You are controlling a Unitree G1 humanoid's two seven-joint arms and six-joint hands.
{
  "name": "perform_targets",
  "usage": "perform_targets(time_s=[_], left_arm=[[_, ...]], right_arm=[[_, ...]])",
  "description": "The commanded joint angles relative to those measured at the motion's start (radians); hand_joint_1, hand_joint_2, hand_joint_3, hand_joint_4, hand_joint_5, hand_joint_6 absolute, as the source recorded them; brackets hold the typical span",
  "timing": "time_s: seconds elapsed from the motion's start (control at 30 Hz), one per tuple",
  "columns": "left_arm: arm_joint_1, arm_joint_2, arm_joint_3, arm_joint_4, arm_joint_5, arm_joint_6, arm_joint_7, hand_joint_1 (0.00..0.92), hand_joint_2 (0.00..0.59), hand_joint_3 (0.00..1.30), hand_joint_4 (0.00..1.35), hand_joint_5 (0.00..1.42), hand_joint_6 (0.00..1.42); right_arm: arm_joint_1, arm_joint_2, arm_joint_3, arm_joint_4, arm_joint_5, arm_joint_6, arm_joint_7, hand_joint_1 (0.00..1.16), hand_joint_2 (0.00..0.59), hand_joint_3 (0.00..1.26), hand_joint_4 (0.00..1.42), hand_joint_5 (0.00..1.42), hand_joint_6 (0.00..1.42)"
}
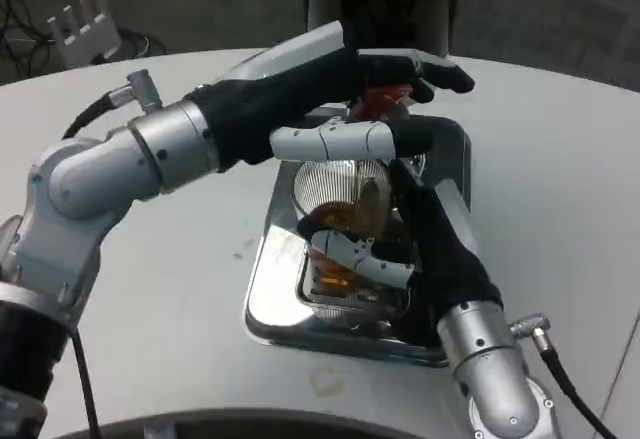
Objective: Grasp the cup under the faucet to collect the drink, then remove the cup.
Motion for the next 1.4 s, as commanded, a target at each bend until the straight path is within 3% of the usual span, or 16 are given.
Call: perform_targets(time_s=[0.03,0.5,0.87,1.4], left_arm=[[0.030,0.035,-0.006,0.013,0.048,0.037,-0.020,0.000,0.041,0.25,0.15,0.19,0.22],[0.044,0.050,-0.002,-0.007,0.046,0.050,-0.020,0.000,0.045,0.26,0.15,0.19,0.23],[0.047,0.057,0.001,0.000,0.045,0.053,-0.015,0.000,0.049,0.26,0.16,0.20,0.23],[0.025,0.030,0.004,0.047,0.042,0.043,0.011,0.000,0.052,0.25,0.15,0.20,0.23]], right_arm=[[0.009,0.031,0.028,0.013,-0.019,-0.014,-0.028,0.74,0.195,0.07,0.13,0.21,0.06],[0.006,0.083,0.062,0.049,-0.066,0.001,-0.108,0.74,0.195,0.13,0.16,0.25,0.09],[-0.007,0.080,0.080,0.108,-0.078,-0.019,-0.128,0.73,0.210,0.13,0.15,0.26,0.09],[-0.034,0.104,0.086,0.168,-0.114,0.035,-0.187,0.76,0.212,0.11,0.18,0.30,0.10]])
